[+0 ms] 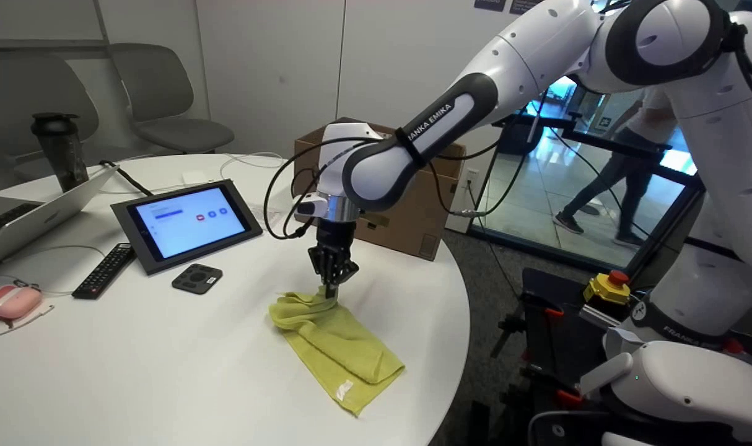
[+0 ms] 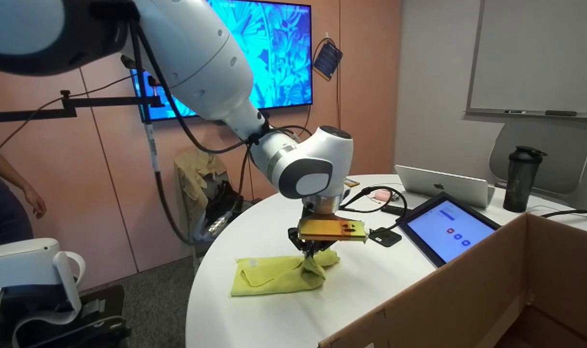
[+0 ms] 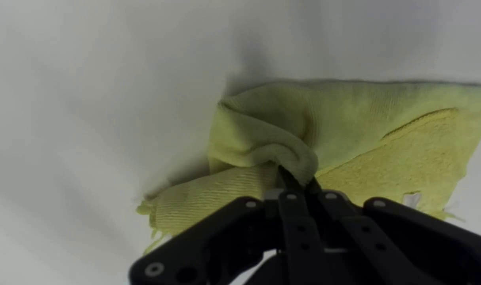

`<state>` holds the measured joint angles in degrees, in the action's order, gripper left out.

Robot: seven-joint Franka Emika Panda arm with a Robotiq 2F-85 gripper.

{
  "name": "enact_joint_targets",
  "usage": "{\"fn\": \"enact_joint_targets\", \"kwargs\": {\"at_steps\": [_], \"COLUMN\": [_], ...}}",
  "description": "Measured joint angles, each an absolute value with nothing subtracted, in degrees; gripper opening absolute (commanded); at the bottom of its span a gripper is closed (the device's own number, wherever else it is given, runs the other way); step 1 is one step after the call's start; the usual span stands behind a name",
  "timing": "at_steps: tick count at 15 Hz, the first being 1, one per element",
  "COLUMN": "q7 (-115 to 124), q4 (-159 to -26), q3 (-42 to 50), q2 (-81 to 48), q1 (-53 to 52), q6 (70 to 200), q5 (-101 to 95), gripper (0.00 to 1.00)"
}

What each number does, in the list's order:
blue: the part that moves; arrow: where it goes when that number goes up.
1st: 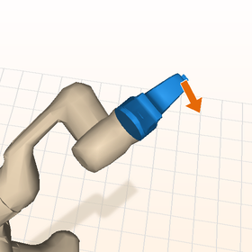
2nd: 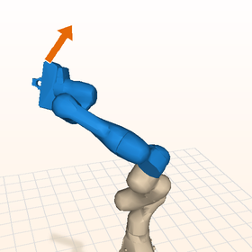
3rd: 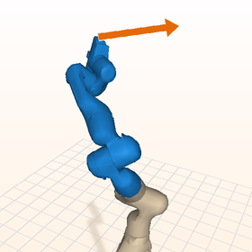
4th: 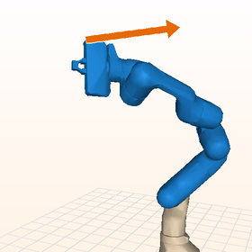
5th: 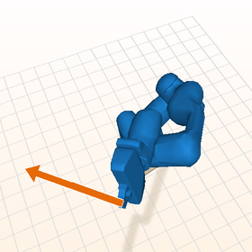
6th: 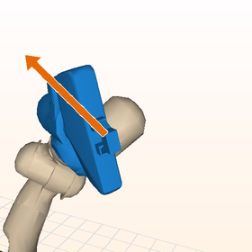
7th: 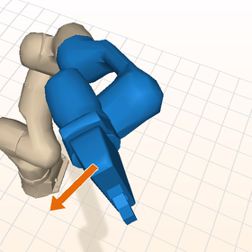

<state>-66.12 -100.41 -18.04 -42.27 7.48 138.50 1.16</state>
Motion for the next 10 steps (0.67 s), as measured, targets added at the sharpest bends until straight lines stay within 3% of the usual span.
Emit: {"fn": "enact_joint_targets", "kwargs": {"at_steps": [6,10], "q7": [-75.4,-63.3], "q4": [-117.5,-123.5], "q3": [-18.1,-13.9], "q2": [-33.9,-32.5], "q1": [6.5,-0.6], "q6": [144.6,156.1], "q5": [-0.6,-2.3], "gripper": [0.03,0.02]}}
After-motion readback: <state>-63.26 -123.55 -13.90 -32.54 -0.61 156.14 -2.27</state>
